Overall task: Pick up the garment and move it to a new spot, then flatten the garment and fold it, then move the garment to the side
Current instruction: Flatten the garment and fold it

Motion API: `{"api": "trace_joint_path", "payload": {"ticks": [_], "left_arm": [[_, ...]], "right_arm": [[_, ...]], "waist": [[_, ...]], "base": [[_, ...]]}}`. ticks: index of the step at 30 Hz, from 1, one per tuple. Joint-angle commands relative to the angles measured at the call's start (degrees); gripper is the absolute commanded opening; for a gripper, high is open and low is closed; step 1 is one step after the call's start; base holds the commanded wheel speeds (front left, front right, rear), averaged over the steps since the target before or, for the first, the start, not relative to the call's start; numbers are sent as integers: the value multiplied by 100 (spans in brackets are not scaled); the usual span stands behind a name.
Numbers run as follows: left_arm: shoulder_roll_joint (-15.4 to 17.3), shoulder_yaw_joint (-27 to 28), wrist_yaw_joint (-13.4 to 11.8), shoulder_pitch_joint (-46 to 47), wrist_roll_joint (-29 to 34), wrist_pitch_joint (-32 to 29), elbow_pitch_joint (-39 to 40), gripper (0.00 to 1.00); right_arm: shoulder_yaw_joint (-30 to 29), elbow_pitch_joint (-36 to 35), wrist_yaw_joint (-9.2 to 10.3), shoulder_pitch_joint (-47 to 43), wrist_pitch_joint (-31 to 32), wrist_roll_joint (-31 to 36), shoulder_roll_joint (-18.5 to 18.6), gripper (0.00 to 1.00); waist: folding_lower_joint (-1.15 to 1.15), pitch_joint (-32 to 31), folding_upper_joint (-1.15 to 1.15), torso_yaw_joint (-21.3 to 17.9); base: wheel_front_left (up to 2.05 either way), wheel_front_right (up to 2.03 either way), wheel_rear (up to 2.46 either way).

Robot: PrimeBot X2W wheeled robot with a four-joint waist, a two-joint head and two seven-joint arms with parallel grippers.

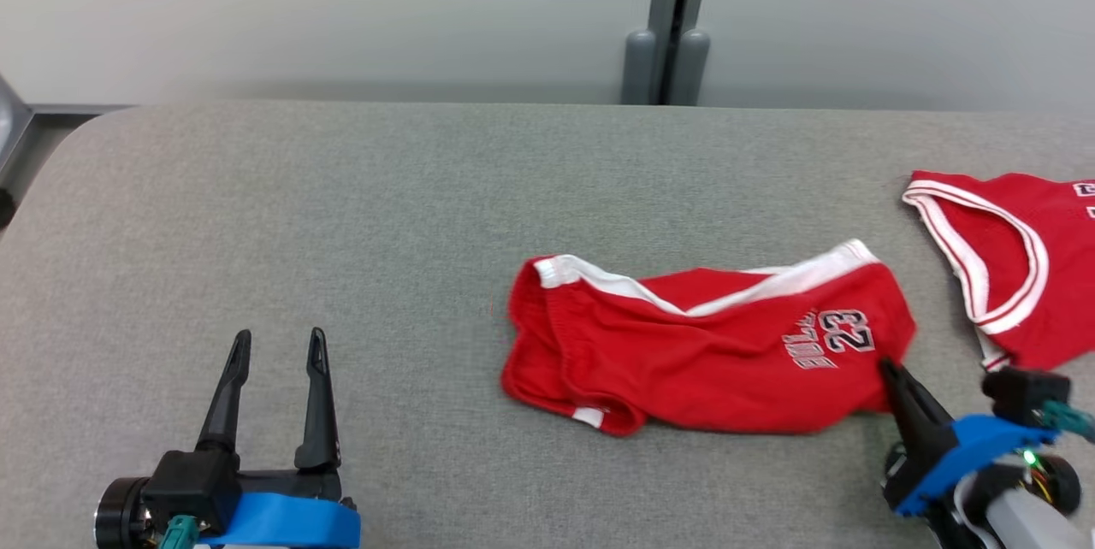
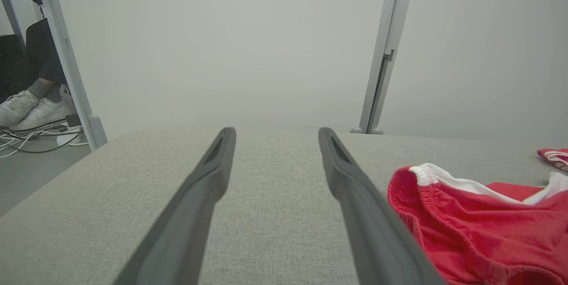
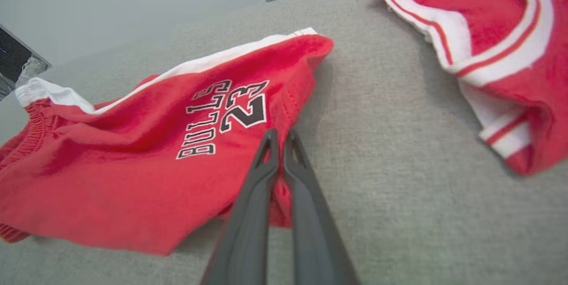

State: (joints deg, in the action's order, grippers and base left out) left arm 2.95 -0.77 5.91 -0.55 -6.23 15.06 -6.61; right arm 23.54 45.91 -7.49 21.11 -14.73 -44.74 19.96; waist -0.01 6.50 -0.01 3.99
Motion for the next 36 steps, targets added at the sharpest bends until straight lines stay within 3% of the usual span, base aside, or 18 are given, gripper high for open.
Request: {"api": "trace_joint_path", "payload": {"ticks": [1,6,15,21,29,36], "left_arm": [[-6,3,17,-69,46,12,3,100],[-6,32,51,-84,115,12,-17,100],[-8,66,69,-124,111,13,-31,100],[-9,58,78,-90,111,13,-10,100],[-7,-59,64,-45,36,13,6,100],[-8,-114,30,-25,-33,13,2,100]], "right_arm": [[-119,-72,-2,-192,-30,-31,68,0],[-724,-308,-2,-749,-41,44,176,0],[-1218,-872,-3,-841,-4,541,-245,0],[-1420,-1625,-3,-648,110,854,-542,0],[-1122,-2693,-3,-502,685,1522,-1034,0],[-748,-2971,-3,-760,1009,1786,-1258,0]], "waist": [[1,-68,1,-79],[1,-95,1,-88],[1,-127,1,-127],[1,-175,1,-110],[1,-144,1,76],[1,-118,1,314]], "base": [[0,0,0],[0,0,0],[0,0,0],[0,0,0],[0,0,0],[0,0,0]]}}
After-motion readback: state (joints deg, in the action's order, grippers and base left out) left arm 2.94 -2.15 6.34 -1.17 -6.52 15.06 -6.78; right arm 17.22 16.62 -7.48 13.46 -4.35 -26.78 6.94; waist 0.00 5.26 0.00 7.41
